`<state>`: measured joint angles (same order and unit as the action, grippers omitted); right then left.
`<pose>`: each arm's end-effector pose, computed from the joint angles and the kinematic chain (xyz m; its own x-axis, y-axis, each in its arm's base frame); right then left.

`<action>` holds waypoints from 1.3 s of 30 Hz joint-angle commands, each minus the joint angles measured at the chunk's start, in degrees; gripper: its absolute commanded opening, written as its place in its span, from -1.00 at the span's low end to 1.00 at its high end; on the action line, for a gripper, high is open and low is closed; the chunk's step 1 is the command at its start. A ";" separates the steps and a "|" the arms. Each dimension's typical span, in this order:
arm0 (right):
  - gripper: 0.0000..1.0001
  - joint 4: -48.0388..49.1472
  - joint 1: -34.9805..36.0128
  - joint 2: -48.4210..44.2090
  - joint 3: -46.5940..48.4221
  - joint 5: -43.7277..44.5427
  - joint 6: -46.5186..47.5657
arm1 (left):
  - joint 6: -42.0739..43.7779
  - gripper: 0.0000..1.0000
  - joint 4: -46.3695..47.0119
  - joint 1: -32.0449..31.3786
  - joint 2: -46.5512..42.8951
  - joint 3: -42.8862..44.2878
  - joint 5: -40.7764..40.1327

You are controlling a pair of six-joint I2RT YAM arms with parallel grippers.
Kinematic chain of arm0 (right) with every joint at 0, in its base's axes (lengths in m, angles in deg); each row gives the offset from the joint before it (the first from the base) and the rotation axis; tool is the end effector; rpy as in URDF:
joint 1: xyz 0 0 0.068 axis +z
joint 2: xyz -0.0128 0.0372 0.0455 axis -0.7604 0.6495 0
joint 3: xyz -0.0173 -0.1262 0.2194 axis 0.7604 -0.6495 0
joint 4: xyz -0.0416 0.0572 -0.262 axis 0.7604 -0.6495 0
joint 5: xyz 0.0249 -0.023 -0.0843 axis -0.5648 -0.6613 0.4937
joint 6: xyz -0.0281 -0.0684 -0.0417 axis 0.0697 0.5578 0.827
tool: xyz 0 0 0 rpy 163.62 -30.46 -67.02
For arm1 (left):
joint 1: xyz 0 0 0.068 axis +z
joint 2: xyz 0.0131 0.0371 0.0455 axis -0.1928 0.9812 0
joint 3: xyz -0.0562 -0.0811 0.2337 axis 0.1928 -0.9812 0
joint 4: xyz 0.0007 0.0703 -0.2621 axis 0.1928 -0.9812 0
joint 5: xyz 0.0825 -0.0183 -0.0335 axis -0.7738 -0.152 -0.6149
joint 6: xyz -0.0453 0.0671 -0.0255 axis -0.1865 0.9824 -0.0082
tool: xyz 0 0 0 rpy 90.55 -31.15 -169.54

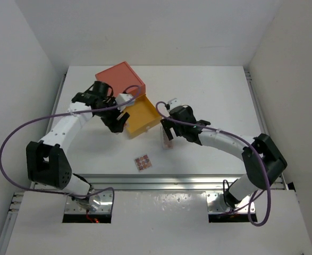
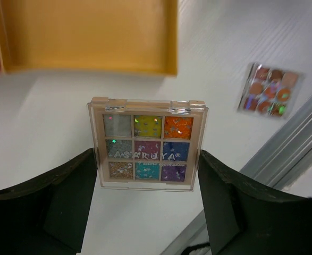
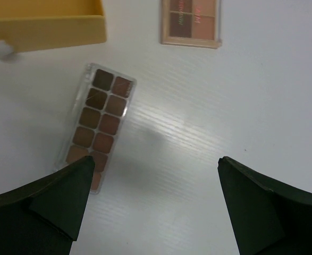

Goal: Organize the makeup

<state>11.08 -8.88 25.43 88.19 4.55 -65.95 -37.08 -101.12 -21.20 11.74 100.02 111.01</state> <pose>0.2900 0.2110 0.1501 -0.6133 -0.2782 -0.7392 -0.2789 0.9519 -0.1269 0.3117 -0.0832 0.2332 -0.5880 0.6053 -0.5366 0.7411 0.6689 -0.0577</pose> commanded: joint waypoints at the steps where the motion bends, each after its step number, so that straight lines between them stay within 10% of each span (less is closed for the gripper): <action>1: 1.00 0.36 -3.79 -1.96 1.06 0.37 -5.90 | -10.28 -0.15 12.07 -6.42 1.92 3.73 -3.74; 15: 0.97 -1.23 -8.37 3.14 3.60 -13.16 -9.69 | -18.91 0.07 33.56 -12.59 20.21 5.06 -13.61; 25: 0.95 -2.80 -7.83 8.50 7.38 -14.39 -9.70 | -18.83 0.65 34.62 -12.59 21.27 2.95 -14.75; 39: 0.95 -4.39 -11.00 7.28 7.84 -14.04 -7.06 | -16.19 0.60 22.87 -13.11 19.61 13.38 -11.34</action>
<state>6.19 -19.54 34.98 96.85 -10.49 -73.79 -54.44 -73.95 -33.92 34.28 107.21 96.87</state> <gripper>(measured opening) 0.974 0.811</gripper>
